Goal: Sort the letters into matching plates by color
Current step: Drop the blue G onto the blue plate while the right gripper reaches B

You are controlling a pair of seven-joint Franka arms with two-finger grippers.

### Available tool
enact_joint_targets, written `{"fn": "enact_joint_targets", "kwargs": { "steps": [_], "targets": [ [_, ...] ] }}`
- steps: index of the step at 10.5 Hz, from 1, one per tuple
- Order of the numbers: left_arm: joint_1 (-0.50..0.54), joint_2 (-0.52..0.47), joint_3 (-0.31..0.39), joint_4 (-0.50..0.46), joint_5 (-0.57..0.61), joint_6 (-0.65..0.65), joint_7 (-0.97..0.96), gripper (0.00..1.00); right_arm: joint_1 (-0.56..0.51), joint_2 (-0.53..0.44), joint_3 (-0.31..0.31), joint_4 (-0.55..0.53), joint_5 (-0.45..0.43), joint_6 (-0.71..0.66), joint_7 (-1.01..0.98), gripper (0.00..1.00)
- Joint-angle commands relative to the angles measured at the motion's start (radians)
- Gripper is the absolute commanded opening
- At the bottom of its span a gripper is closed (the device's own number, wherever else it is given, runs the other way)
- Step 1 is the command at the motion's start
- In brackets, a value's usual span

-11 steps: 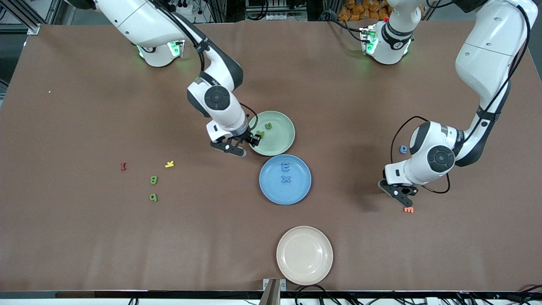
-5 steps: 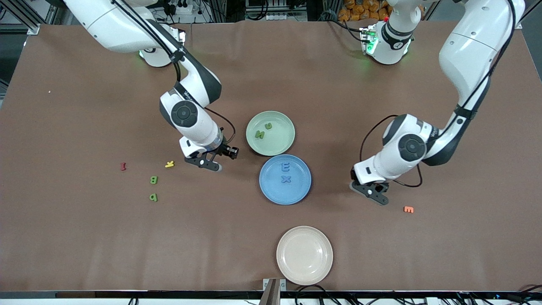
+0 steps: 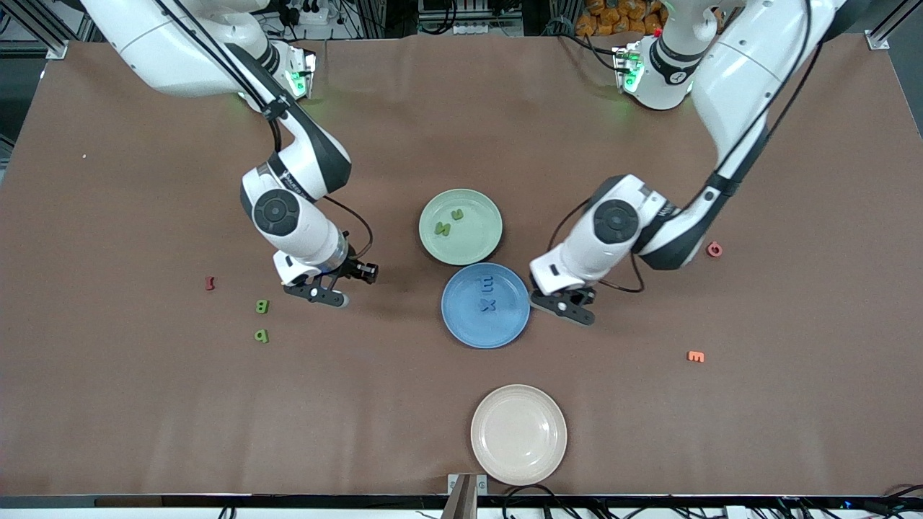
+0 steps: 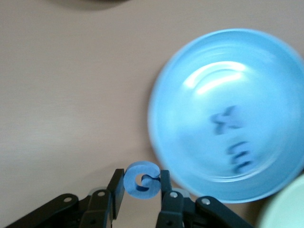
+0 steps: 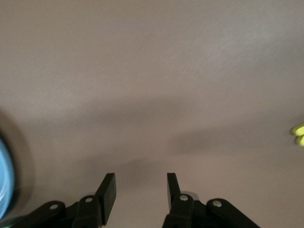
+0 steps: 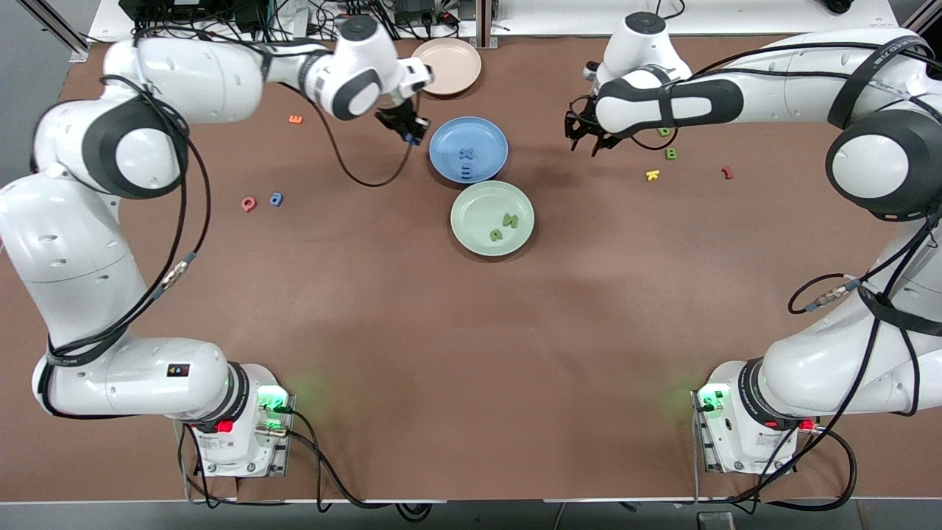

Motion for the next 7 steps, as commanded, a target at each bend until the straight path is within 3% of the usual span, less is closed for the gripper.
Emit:
{"fn": "enact_joint_targets", "kwargs": {
  "steps": [1,3,7],
  "targets": [
    [-0.121,0.043,0.013,0.073,-0.013,0.002,-0.146,0.00,-0.022,-0.021,-0.058,-0.011,-0.011,-0.008,-0.115,0.51],
    [-0.170,0.088,0.015,0.128,-0.010,0.002,-0.191,0.00,-0.022,-0.020,-0.099,-0.011,-0.012,-0.008,-0.170,0.53],
    [-0.177,0.100,0.039,0.138,0.002,0.002,-0.183,0.00,-0.020,-0.020,-0.155,-0.011,-0.012,-0.010,-0.244,0.71]
  ]
}}
